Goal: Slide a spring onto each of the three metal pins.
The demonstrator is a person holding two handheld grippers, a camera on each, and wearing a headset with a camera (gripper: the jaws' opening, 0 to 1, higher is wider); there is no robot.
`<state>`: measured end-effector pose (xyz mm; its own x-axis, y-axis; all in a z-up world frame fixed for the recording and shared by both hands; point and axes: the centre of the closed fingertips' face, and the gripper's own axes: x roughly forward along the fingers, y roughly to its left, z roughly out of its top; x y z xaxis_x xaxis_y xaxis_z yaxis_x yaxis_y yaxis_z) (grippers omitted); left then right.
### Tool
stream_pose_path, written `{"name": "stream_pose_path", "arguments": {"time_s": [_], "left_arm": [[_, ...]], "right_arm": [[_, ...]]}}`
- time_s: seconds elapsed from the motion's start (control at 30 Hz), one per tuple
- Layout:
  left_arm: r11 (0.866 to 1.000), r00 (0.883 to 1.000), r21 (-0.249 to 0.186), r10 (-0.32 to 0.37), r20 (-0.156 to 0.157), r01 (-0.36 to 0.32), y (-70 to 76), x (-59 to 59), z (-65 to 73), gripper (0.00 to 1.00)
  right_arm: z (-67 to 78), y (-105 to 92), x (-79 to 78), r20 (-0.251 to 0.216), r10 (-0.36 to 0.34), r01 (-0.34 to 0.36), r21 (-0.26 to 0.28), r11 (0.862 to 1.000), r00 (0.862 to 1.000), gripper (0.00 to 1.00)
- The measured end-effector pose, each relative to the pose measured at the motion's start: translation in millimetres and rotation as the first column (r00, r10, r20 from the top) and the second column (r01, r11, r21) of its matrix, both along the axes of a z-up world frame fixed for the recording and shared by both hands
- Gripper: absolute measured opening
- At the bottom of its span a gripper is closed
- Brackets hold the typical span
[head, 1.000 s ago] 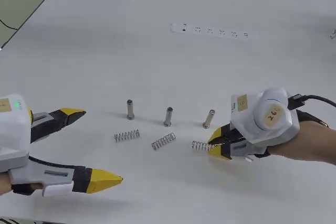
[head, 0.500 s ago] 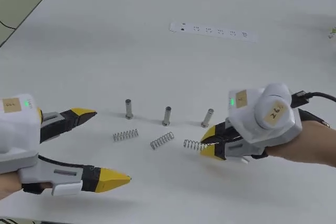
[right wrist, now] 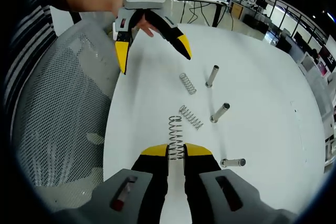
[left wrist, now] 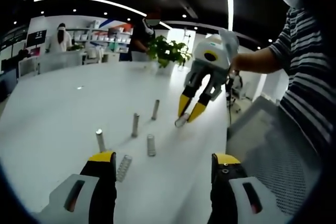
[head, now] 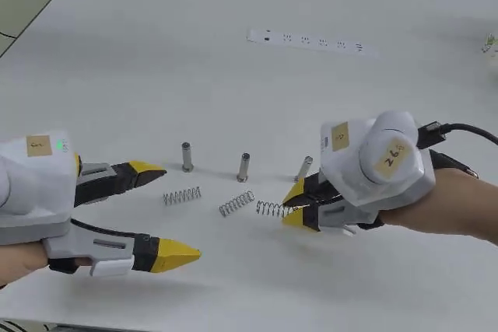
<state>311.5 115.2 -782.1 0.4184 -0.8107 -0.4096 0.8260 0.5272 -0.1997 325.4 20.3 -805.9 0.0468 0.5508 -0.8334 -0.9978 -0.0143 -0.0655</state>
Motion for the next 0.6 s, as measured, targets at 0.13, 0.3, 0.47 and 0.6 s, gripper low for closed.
{"name": "stream_pose_path", "arguments": {"time_s": [0.13,0.3,0.47,0.6], "left_arm": [[0.999,0.999,0.002,-0.054,0.001,0.054,-11.4,-2.1,-1.8,0.60],[0.992,0.992,0.011,-0.123,0.006,0.123,-31.4,-3.1,-4.6,0.55],[0.987,0.987,0.012,-0.159,-0.002,0.159,-43.2,-0.2,-8.4,0.52],[0.985,0.985,-0.004,-0.173,0.013,0.173,-52.7,4.4,-3.9,0.48]], "right_arm": [[-1.0,2.1,-3.2,0.008,0.017,-0.017,-0.009,1.000,1.000,0.08],[-2.8,3.6,-7.4,0.018,0.038,-0.038,-0.022,0.999,0.999,0.08],[-2.6,4.7,-8.8,0.017,0.037,-0.037,-0.017,0.999,0.999,0.08],[-3.0,5.1,-11.6,0.009,0.036,-0.036,-0.014,0.999,0.999,0.08]]}}
